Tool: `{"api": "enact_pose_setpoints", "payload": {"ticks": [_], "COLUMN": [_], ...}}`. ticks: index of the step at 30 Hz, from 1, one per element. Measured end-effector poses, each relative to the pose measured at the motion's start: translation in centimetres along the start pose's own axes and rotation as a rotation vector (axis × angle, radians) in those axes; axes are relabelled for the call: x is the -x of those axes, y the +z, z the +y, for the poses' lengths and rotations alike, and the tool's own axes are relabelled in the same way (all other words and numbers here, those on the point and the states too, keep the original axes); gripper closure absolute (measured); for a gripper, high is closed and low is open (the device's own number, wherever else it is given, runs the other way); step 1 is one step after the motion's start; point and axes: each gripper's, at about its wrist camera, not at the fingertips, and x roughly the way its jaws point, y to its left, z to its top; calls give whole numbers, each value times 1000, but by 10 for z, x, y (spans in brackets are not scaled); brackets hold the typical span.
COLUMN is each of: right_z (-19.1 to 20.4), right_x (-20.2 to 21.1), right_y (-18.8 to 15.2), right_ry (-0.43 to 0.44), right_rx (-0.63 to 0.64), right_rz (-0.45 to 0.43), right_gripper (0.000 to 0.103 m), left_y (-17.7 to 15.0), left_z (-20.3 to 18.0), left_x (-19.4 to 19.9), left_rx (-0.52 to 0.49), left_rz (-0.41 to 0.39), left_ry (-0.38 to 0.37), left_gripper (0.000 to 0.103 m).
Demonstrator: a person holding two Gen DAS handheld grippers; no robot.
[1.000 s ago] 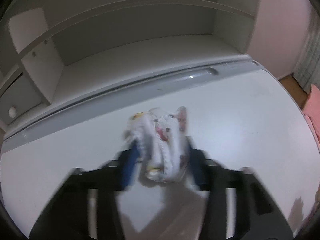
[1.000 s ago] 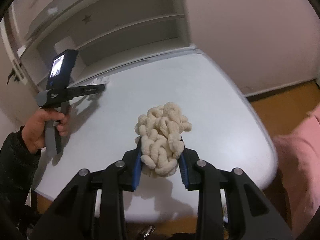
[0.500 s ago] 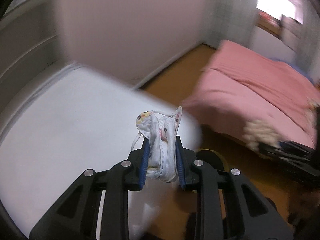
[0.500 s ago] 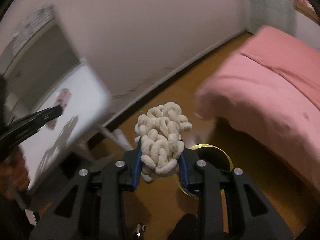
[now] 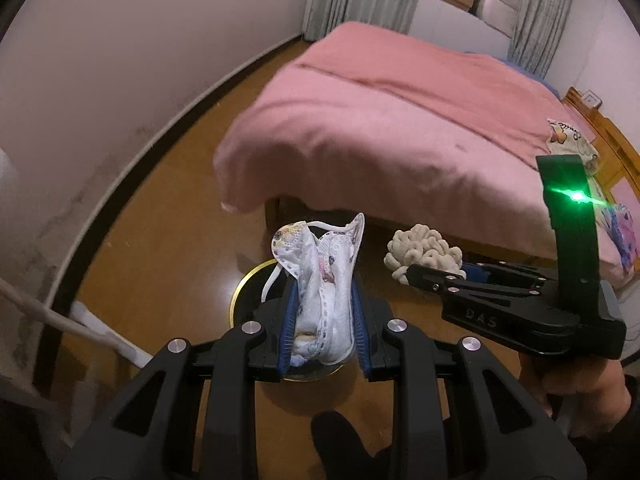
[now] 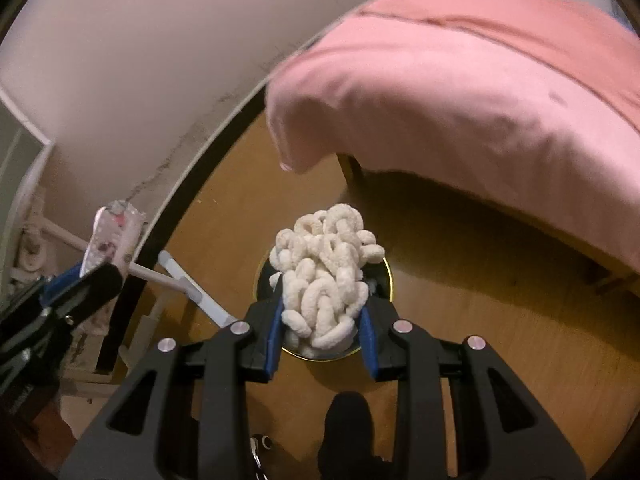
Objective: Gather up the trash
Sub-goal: 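Carry the yarn and patterned cloth over the black bin and open both tools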
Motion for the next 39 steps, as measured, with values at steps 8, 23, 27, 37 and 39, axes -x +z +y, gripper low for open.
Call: {"api": "enact_pose_setpoints", "payload": {"ticks": [8, 23, 27, 37, 39], "right_z": [-27, -22, -20, -12, -9], "right_x": [-62, -70, -71, -71, -70], "right_y": [-16, -6, -7, -8, -7], "right_ry": [-26, 0, 2, 11, 13], "right_rx": [-39, -64, -69, -61, -57], "right_rz": [81, 83, 89, 96, 95], "right_gripper": [71, 71, 71, 71, 71], "left_y": [-16, -12, -8, -5, -7], "left_z": [29, 39, 42, 42, 42], "left_x": [-92, -130, -128, -114, -106], "left_rx": [47, 57, 69, 54, 50], "left_rz": [123, 155, 152, 138, 130], "left_ry": [0, 16, 8, 24, 38], "left_gripper": [78, 52, 50, 45, 42]}}
